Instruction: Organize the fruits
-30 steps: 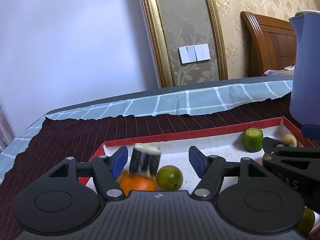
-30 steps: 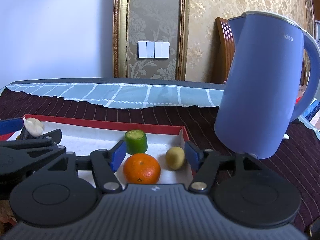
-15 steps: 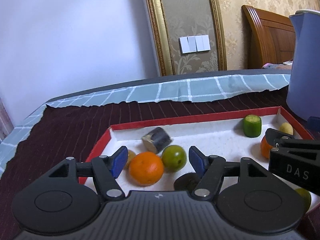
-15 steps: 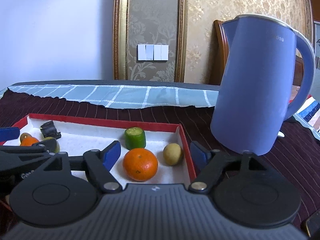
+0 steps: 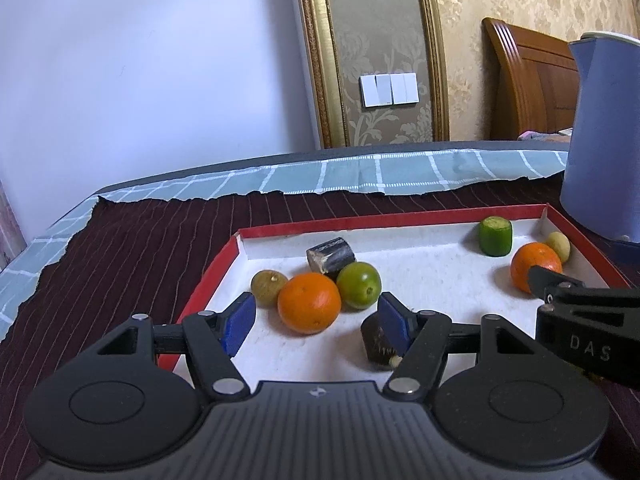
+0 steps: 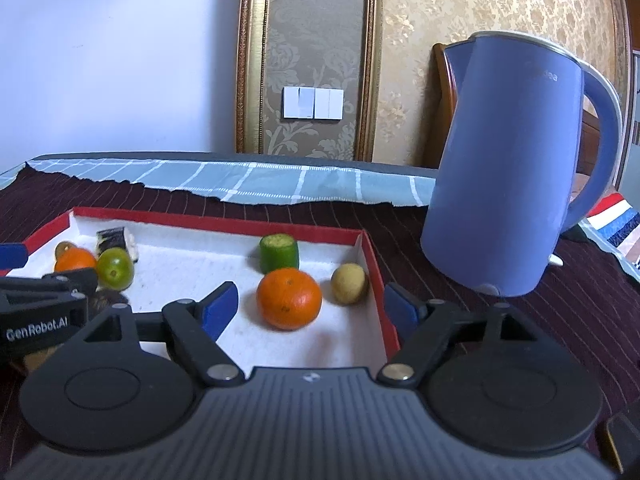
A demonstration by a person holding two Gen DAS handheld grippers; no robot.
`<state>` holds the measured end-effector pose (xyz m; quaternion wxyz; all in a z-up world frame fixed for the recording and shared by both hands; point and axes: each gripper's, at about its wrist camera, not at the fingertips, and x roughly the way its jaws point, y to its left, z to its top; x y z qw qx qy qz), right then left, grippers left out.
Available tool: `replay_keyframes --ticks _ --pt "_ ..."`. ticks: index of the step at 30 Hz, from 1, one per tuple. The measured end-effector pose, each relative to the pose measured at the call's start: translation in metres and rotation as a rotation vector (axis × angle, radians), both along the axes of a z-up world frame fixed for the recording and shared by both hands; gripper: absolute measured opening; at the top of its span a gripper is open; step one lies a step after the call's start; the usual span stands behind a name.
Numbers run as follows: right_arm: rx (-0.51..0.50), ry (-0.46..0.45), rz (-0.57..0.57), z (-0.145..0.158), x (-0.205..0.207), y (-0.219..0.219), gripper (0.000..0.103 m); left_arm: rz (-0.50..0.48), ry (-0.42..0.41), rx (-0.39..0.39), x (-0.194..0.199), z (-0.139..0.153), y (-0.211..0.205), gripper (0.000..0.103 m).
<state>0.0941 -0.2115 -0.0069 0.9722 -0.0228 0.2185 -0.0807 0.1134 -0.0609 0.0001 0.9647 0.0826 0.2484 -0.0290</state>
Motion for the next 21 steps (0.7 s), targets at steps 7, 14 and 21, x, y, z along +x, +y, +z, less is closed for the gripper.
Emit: replay_keyframes --ticks 7,14,21 --pt "-0.029 -0.028 -0.017 -0.001 -0.017 0.002 0.091 -0.001 0.003 -0.023 -0.015 -0.002 0.011 0.076" --pt "-0.004 -0.031 -0.007 -0.002 -0.03 0.001 0.103 0.004 0.023 -0.064 -0.026 -0.004 0.023 0.076" --pt "0.044 -0.019 0.0 -0.003 -0.042 -0.001 0.103 0.023 0.028 -0.082 -0.039 -0.008 0.034 0.081"
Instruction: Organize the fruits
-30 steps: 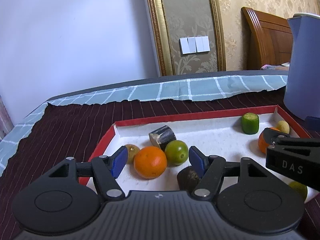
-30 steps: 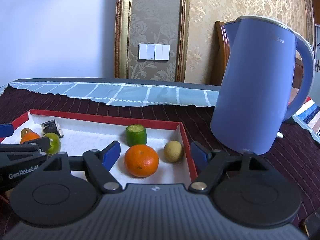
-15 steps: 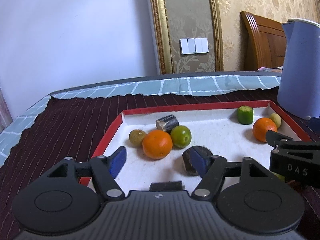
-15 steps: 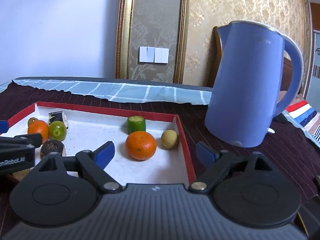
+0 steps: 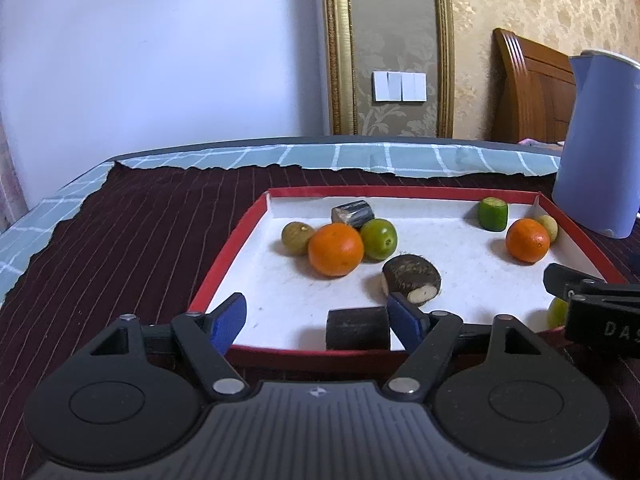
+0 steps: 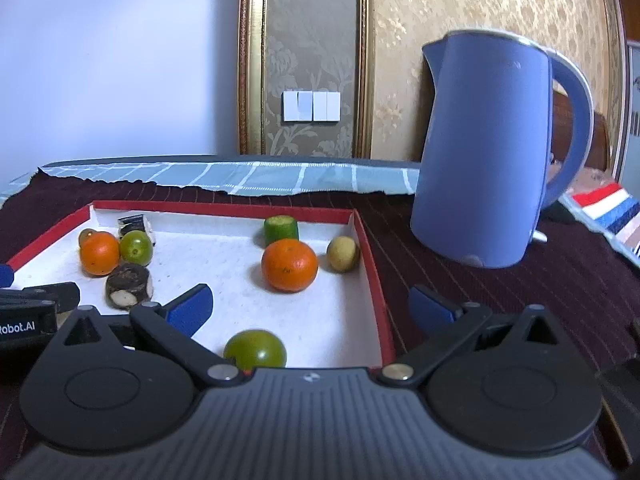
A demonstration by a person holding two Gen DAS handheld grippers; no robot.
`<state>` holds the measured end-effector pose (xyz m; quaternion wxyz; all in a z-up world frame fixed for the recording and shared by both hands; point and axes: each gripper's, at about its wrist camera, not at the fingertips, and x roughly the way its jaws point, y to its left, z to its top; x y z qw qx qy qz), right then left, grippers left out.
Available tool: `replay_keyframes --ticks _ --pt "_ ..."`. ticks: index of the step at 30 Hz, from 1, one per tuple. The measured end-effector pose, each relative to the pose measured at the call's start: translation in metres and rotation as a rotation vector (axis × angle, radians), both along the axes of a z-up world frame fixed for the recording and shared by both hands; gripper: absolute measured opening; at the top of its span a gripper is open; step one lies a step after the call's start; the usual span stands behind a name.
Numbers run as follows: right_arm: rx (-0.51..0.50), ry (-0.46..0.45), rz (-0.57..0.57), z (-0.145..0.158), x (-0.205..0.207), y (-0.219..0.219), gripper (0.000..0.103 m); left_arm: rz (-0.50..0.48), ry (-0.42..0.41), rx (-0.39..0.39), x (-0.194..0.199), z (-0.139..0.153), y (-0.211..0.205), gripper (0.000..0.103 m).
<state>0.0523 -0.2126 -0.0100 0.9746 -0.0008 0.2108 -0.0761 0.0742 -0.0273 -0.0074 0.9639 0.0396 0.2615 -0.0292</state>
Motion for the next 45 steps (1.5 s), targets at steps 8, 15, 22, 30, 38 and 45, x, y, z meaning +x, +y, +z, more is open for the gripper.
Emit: replay_keyframes --ticks 8,15,22,30,38,45 --pt "0.083 0.035 0.016 -0.004 -0.02 -0.004 0.103 0.031 -0.057 0.029 -0.02 -0.005 0.005 0.085" --pt "0.104 0.109 0.044 -0.009 -0.031 -0.002 0.103 0.057 -0.094 0.024 -0.034 -0.004 0.007 0.089" --pt "0.02 0.206 0.068 -0.017 -0.027 0.014 0.103 0.077 -0.055 0.024 -0.035 -0.008 0.008 0.102" --pt "-0.004 0.242 0.068 -0.021 -0.022 0.018 0.103 0.055 0.05 -0.003 -0.025 -0.017 0.011 0.102" --pt "0.029 0.245 0.072 -0.022 -0.021 0.012 0.103 0.059 0.098 -0.014 -0.02 -0.021 0.013 0.102" --pt "0.029 0.245 0.072 -0.021 -0.021 0.012 0.103 0.059 0.114 0.001 -0.018 -0.022 0.011 0.102"
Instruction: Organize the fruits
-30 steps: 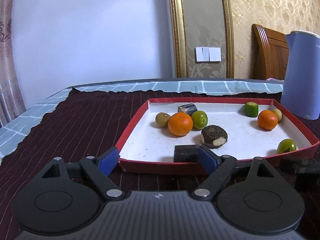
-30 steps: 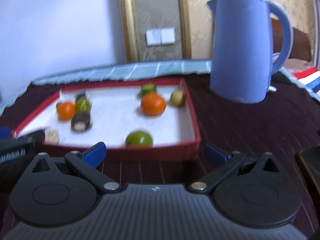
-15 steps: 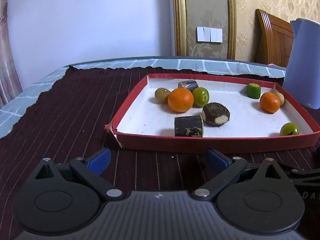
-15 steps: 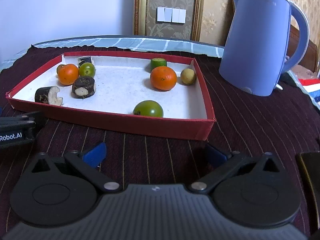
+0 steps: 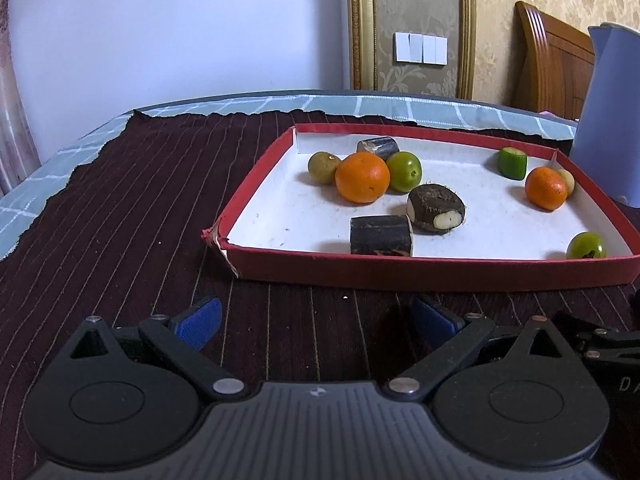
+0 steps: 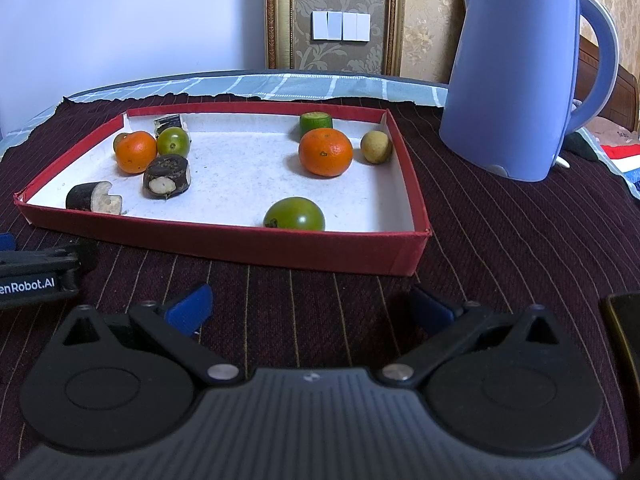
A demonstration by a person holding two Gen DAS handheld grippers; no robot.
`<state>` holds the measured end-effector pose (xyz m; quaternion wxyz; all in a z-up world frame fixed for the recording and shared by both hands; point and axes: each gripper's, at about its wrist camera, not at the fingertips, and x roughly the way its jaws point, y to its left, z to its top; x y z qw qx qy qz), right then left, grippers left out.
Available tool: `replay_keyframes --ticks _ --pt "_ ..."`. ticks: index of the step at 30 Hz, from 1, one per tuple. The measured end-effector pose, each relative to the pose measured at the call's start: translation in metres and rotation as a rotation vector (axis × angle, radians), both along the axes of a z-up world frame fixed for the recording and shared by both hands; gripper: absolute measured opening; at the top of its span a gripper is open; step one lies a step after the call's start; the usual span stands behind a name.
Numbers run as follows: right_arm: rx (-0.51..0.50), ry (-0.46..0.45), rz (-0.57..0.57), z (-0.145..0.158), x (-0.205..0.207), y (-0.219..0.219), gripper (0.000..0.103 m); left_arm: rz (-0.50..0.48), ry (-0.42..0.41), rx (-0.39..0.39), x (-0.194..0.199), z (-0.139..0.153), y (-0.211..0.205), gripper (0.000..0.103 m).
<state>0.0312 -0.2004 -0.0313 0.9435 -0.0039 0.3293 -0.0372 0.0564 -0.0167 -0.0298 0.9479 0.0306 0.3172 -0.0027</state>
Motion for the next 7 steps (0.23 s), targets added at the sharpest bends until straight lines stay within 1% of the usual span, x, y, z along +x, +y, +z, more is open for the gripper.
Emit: replay_keyframes --ticks 4,7 --pt "0.0 0.0 0.0 0.0001 -0.0001 0.0 0.103 -0.005 -0.017 0.009 -0.0022 0.0008 -0.0009 0.102" --pt "0.0 0.0 0.0 0.0001 -0.0001 -0.0001 0.103 -0.01 -0.01 0.011 -0.0014 0.0005 -0.0014 0.102"
